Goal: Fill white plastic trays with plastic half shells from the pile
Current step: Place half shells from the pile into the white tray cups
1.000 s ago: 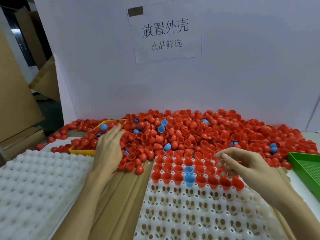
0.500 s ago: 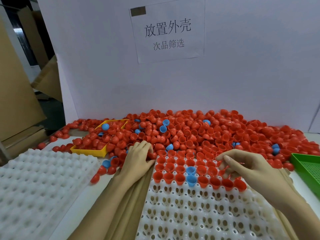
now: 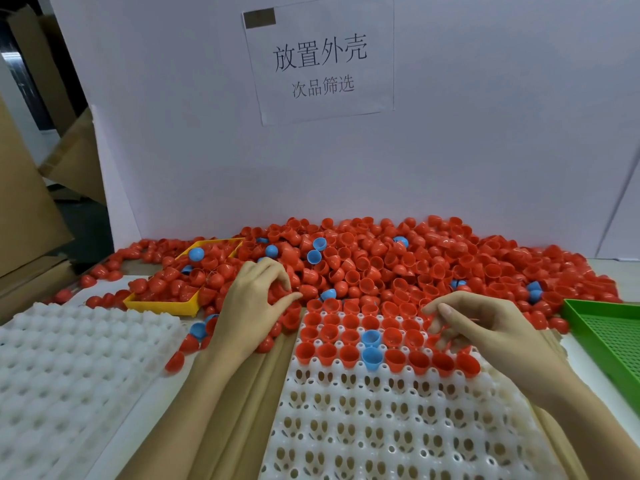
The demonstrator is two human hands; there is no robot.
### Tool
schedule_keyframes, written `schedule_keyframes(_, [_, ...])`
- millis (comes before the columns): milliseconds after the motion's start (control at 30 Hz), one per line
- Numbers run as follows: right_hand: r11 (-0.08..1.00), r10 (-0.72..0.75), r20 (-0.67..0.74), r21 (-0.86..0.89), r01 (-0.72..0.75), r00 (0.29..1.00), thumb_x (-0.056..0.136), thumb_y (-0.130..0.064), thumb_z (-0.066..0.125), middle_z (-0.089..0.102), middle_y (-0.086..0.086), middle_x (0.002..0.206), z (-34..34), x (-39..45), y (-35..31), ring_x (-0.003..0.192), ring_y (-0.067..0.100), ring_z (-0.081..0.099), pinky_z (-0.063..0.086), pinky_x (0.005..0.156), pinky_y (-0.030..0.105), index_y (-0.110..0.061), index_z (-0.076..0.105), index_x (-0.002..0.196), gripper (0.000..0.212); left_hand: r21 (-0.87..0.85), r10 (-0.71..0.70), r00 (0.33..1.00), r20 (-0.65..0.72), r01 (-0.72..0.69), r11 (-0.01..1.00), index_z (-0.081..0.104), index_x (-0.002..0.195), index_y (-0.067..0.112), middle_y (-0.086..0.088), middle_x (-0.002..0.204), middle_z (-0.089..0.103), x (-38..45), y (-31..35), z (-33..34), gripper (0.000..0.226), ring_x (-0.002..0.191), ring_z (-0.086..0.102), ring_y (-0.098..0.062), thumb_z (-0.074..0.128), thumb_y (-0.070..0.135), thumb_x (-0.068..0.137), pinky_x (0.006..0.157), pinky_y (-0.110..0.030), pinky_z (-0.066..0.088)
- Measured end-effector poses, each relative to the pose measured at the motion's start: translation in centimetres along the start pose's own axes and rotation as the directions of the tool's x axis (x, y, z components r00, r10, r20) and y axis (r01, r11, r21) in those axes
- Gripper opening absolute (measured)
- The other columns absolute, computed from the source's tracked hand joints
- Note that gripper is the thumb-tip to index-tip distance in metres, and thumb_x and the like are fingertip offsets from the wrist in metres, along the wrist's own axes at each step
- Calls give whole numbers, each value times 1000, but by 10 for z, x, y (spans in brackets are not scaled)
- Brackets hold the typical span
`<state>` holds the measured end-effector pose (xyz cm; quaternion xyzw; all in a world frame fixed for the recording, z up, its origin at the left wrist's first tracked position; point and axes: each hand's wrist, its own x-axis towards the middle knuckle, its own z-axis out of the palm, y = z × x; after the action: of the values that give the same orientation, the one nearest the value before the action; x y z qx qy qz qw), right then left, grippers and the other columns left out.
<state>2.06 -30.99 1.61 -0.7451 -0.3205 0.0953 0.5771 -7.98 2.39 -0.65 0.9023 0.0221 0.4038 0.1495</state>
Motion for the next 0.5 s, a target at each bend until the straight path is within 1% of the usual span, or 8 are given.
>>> schedule_keyframes(33, [1000, -1, -1, 1, 1, 1000, 103, -23, 59, 78, 7, 90, 0, 0, 0, 78, 24, 76, 60, 71, 24, -33, 81, 95, 26, -127, -13, 1000, -18, 10, 992, 60, 81, 21, 13, 90, 60, 1, 9, -2, 28, 87, 59, -12, 87, 23, 80, 81, -23, 50])
schedule_keyframes(100, [1000, -2, -3, 4, 2, 1000, 102, -25, 59, 78, 7, 90, 0, 0, 0, 79, 25, 76, 60, 71, 24, -33, 81, 96, 24, -364, -47, 999, 2, 45, 930, 62, 83, 24, 10, 92, 64, 1, 31, -3, 25, 90, 66, -16, 86, 18, 82, 80, -19, 53])
schedule_keyframes(167, [1000, -10, -4, 18, 10, 1000, 98, -32, 62, 79, 6, 93, 1, 0, -1, 81, 25, 76, 61, 73, 25, -35, 80, 99, 19, -552, -65, 993, 98, 108, 827, 66, 86, 25, 5, 97, 68, -1, 54, -1, 22, 97, 69, -19, 86, 17, 83, 83, -20, 56])
schedule_keyframes(233, [998, -41, 15, 42, 41, 999, 94, -36, 67, 79, 3, 102, 2, -1, -3, 88, 23, 77, 63, 79, 27, -39, 76, 112, 20, -682, -38, 974, 222, 183, 709, 69, 89, 24, 3, 103, 70, -5, 73, 1, 18, 102, 69, -21, 85, 17, 84, 87, -20, 55])
schedule_keyframes(300, [992, -75, 82, 103, 67, 994, 96, -34, 70, 76, -1, 119, 3, -3, -5, 101, 24, 77, 63, 86, 29, -43, 67, 130, 35, -743, 13, 948, 318, 241, 625, 71, 90, 25, 3, 108, 71, -9, 88, 5, 16, 108, 69, -19, 85, 20, 84, 90, -19, 54])
schedule_keyframes(367, [990, -93, 164, 124, 72, 982, 99, -30, 71, 73, -1, 127, 5, -5, -7, 105, 28, 77, 62, 91, 31, -42, 58, 142, 46, -758, 58, 933, 354, 250, 603, 73, 92, 23, 2, 111, 72, -13, 98, 10, 14, 110, 69, -21, 85, 22, 85, 93, -23, 55])
schedule_keyframes(433, [992, -115, 171, 68, 104, 979, 99, -31, 72, 75, -1, 122, 7, -5, -9, 97, 28, 78, 62, 90, 32, -37, 65, 135, 38, -761, 88, 924, 373, 250, 599, 74, 94, 20, 0, 112, 72, -16, 103, 13, 13, 112, 69, -25, 84, 22, 86, 96, -31, 56])
schedule_keyframes(500, [992, -123, 140, 29, 121, 982, 98, -31, 71, 79, 0, 108, 8, -6, -11, 90, 23, 79, 61, 85, 26, -32, 76, 120, 22, -771, 92, 917, 389, 270, 577, 75, 96, 20, 0, 113, 73, -16, 105, 12, 12, 114, 69, -25, 83, 20, 87, 96, -32, 56])
